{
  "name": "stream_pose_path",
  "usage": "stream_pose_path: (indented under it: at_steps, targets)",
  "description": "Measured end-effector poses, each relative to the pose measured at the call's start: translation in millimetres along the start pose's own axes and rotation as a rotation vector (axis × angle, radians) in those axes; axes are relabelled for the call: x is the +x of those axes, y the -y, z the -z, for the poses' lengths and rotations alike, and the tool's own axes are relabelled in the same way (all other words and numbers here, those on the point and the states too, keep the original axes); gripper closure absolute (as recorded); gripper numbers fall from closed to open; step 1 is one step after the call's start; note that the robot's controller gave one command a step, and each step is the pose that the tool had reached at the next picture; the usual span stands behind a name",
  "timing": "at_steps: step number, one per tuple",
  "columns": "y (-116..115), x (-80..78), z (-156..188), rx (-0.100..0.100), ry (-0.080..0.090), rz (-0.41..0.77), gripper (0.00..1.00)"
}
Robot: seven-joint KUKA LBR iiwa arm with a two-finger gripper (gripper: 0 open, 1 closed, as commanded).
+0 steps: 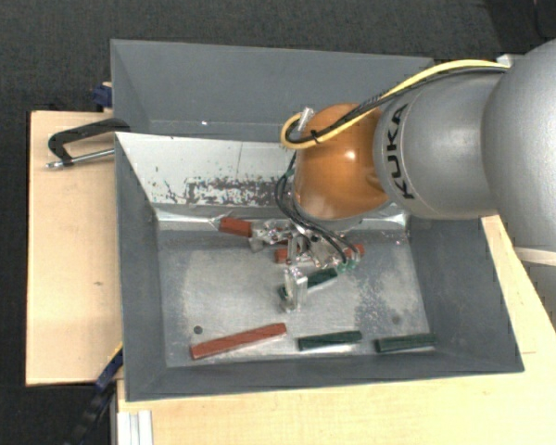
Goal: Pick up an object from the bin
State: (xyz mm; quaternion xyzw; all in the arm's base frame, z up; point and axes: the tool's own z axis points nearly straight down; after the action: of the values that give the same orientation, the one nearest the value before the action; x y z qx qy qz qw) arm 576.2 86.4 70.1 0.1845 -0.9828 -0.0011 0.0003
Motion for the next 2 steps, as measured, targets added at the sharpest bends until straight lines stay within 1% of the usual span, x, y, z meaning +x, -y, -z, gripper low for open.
stream_pose_path:
  at_steps: [1, 2]
  targets:
    - [0.8, -0.4, 0.8, 0.001, 0.002, -0.001, 0.0]
    - [88.6, 27.1, 1.5, 0.003, 0.005, 0.174, 1.0]
